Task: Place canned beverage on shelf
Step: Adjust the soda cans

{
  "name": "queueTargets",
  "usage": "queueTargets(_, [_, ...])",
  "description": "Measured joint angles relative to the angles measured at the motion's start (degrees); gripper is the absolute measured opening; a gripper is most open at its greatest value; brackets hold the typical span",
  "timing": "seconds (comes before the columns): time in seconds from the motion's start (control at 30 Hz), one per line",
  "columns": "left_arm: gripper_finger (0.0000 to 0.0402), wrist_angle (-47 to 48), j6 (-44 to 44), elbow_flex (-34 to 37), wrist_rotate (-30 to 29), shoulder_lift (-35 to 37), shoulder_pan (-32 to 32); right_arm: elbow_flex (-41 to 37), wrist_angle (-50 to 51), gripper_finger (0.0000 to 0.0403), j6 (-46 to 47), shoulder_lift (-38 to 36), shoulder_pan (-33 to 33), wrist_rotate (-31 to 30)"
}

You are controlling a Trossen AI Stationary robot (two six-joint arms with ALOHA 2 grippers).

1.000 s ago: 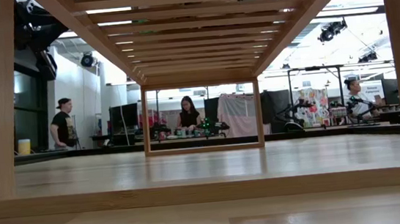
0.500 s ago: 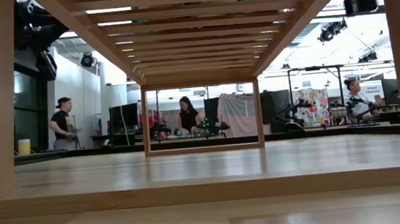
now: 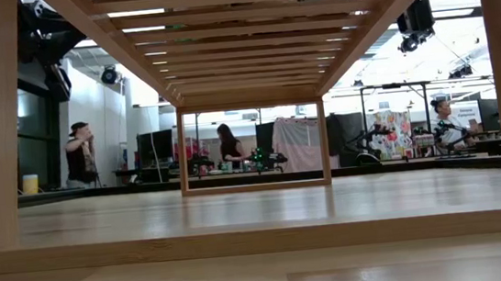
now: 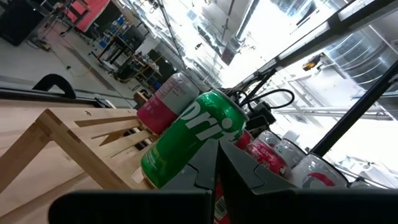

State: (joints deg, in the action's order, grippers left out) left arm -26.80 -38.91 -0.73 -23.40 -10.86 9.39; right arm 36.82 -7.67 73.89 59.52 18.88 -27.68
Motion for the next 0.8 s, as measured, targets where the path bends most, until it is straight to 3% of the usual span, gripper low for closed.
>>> queueTargets(0.8, [0.0008,0.0,2.1,0.0,-2.1,0.0,0.0,0.2,-0.4,0.0000,-0.3,0.6,-2.4,5.2])
